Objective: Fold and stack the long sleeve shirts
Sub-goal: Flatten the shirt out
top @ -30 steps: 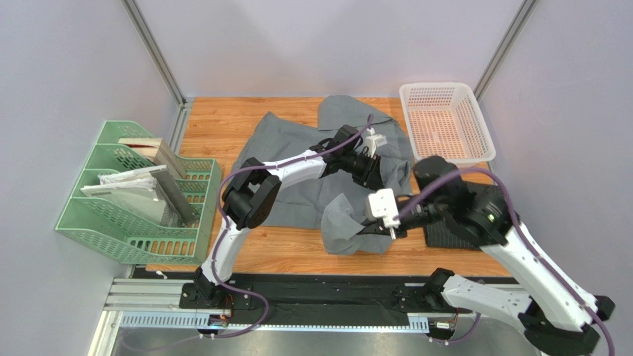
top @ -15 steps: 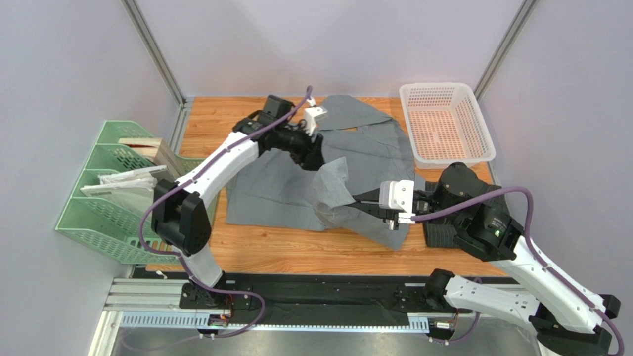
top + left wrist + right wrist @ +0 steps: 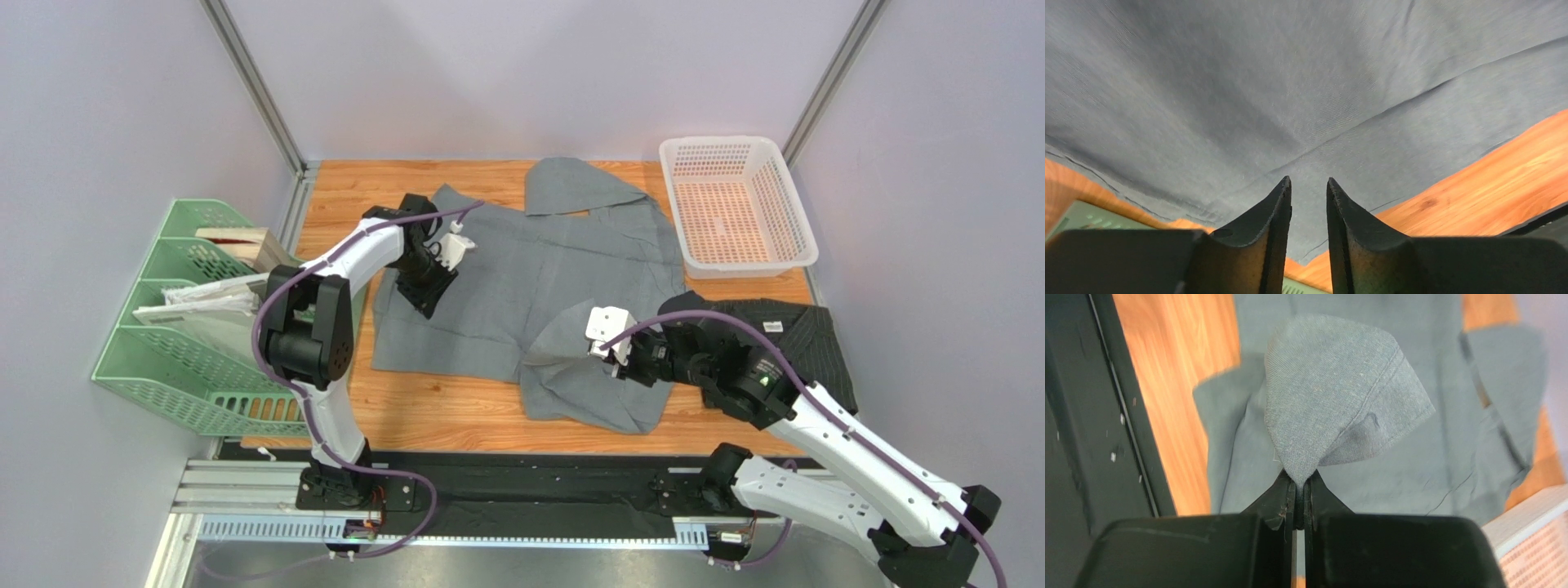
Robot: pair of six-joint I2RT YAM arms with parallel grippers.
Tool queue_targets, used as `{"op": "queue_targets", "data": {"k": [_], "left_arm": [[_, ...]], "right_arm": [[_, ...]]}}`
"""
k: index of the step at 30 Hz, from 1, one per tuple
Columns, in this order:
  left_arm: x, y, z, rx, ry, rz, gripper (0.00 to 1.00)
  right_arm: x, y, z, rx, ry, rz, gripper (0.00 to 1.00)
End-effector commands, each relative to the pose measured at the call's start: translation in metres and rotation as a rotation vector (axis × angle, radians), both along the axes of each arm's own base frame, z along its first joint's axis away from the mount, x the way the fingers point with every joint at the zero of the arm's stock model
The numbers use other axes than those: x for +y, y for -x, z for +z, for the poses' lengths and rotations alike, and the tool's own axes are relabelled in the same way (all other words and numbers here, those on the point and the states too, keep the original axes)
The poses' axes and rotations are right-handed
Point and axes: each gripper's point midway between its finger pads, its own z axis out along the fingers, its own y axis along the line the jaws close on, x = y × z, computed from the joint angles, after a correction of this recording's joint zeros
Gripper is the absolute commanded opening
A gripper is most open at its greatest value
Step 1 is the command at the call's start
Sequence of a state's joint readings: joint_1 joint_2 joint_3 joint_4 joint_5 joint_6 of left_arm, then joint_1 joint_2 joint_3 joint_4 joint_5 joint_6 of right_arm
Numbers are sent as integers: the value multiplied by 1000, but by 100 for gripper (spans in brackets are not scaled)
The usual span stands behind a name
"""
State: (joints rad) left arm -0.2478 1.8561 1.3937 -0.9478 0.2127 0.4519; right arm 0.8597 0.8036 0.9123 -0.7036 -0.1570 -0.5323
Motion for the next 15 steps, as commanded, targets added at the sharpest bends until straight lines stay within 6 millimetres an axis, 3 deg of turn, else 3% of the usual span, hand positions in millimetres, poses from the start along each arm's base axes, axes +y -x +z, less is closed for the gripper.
{"op": "queue_targets", "data": {"k": [1, 5, 8, 10, 11, 12, 15], "left_arm": [[31, 28, -12, 81, -142, -23, 29], [39, 68, -23, 159, -155, 1, 22], [38, 85, -26, 209, -137, 13, 18], [28, 82, -18, 194, -64, 22, 18], [20, 78, -6, 158, -7, 20, 20], [3, 76, 4, 149, 96, 10, 22], [-20, 58, 34, 63, 222, 18, 32]], "right_arm": [[-2, 20, -13, 61, 44, 100, 0], [22, 46, 4, 82, -2, 347, 0], [40, 72, 17, 56, -28, 597, 0], [44, 87, 18, -16, 0, 770, 1], [47, 106, 26, -26, -14, 881, 1], [52, 111, 24, -85, -3, 967, 2], [59, 134, 14, -211, -19, 1124, 8]]}}
